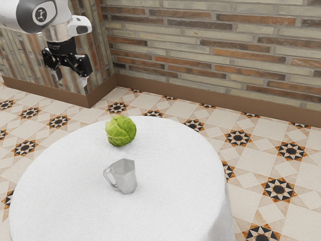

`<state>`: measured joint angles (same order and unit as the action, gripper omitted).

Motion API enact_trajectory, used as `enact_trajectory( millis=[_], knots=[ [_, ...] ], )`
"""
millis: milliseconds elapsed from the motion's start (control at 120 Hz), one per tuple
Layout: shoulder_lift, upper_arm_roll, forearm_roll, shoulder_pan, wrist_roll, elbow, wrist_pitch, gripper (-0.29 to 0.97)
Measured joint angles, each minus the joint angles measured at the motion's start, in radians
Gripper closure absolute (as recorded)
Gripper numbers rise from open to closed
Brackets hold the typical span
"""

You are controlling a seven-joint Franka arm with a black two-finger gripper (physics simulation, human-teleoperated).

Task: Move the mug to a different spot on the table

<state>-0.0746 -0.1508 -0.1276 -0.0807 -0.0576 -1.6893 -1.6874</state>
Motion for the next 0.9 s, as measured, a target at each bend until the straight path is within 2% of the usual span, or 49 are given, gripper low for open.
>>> enact_trajectory(
  millis=[175, 242, 375, 492, 717, 900],
  knots=[
    [-0.007, 0.000, 0.004, -0.004, -0.017, -0.036, -0.023, 0.00],
    [-0.009, -0.001, 0.009, -0.006, -0.071, -0.058, -0.033, 0.00],
    [-0.027, -0.015, 0.088, -0.007, -0.336, -0.203, -0.059, 0.00],
    [-0.040, -0.018, 0.152, -0.029, -0.600, -0.368, -0.154, 0.00],
    [-0.016, -0.019, 0.269, -0.041, -1.041, -0.525, -0.363, 0.00],
    [0.015, -0.019, 0.301, -0.029, -1.321, -0.561, -0.476, 0.00]
  ],
)
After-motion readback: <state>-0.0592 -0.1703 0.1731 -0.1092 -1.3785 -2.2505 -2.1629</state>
